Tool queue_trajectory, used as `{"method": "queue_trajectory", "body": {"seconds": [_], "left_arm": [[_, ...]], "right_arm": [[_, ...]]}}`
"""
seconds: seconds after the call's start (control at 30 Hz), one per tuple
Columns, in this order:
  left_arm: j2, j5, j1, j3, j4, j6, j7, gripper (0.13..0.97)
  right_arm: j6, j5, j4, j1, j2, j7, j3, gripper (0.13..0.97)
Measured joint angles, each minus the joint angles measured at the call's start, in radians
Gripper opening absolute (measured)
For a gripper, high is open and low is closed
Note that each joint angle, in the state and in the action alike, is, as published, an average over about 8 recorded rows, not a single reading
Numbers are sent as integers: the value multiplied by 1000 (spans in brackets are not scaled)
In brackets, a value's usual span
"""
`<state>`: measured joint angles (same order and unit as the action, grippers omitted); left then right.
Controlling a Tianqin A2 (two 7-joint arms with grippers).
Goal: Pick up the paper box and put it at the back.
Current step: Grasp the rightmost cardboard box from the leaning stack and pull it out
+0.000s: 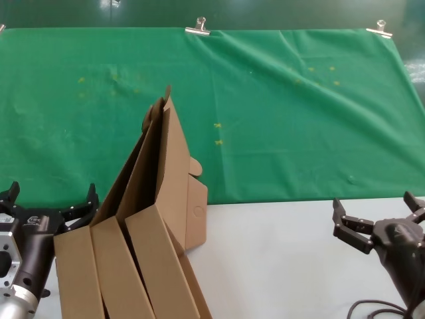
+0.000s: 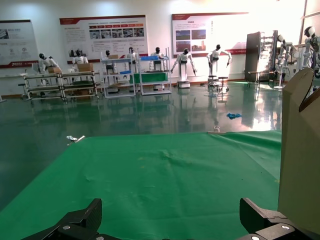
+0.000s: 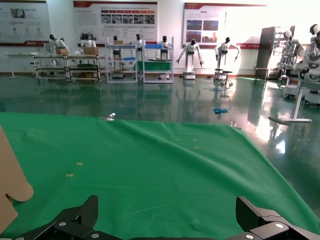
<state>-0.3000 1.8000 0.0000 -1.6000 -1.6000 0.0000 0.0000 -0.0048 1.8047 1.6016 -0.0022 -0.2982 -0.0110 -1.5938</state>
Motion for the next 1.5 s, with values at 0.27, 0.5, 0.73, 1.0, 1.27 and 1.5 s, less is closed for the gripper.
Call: {"method": "queue_trajectory", "body": {"seconds": [0.27,0.5,0.73,1.0,1.27,1.5], "left_arm": [[0,0,0,0,0,0,0,966],[0,0,0,0,0,0,0,966],[0,0,0,0,0,0,0,966],[0,0,0,0,0,0,0,920],[0,0,0,0,0,0,0,823],[0,0,0,0,0,0,0,699]], "right_arm": [[0,0,0,0,0,0,0,966],[0,0,0,0,0,0,0,966],[0,0,0,0,0,0,0,966],[-24,-1,-11,5,3,-14,12,966],[-236,50,-60,24,21,-172,79,966],[-508,110,-119,51,-16,-369,66,966]]}}
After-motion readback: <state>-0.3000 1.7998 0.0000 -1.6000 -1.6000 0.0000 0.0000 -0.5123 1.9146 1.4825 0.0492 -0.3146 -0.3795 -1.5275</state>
